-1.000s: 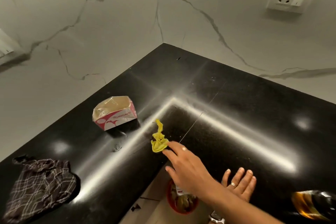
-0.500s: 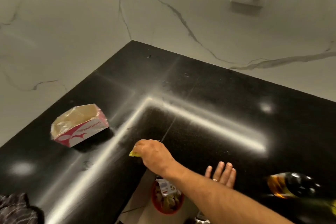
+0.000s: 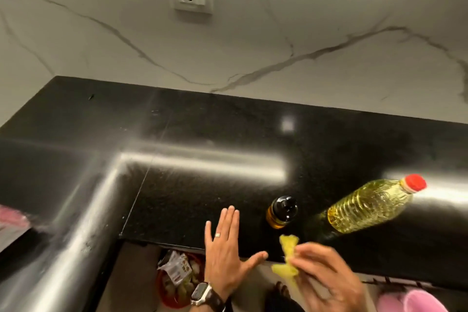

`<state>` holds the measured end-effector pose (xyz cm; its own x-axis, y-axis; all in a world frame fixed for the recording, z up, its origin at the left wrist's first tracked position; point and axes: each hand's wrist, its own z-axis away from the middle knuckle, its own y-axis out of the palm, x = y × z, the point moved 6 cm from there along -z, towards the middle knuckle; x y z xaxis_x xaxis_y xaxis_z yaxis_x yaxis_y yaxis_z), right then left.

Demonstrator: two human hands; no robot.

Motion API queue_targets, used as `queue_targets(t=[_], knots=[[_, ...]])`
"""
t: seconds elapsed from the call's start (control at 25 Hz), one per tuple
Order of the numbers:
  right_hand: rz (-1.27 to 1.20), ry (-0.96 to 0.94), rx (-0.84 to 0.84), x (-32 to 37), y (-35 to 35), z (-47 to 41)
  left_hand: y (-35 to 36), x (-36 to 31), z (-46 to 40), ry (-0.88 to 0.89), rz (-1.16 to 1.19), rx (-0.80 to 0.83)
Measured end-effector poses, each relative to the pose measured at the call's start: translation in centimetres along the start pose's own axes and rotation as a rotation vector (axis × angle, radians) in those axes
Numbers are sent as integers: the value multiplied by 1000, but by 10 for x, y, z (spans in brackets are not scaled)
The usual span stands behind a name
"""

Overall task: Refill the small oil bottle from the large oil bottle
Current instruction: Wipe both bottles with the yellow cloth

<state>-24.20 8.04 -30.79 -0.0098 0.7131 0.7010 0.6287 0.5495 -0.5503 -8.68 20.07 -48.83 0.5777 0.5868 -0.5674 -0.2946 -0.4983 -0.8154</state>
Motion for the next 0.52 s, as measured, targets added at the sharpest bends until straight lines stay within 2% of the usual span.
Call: queue_targets(t=[0.08, 0.16, 0.36, 0.44, 0.52], knots=[[82, 125, -181, -27, -26, -20, -7, -40, -24, -6, 134, 10], [153, 179, -210, -52, -30, -40, -5, -74, -45, 22, 300, -17], [195, 107, 129, -87, 22, -77, 1, -103, -77, -4, 406, -130], [222, 98, 174, -94, 28, -75, 3, -99, -75, -37, 449, -147], [279, 10, 181, -90, 30, -73, 5, -97, -73, -79, 480, -157]])
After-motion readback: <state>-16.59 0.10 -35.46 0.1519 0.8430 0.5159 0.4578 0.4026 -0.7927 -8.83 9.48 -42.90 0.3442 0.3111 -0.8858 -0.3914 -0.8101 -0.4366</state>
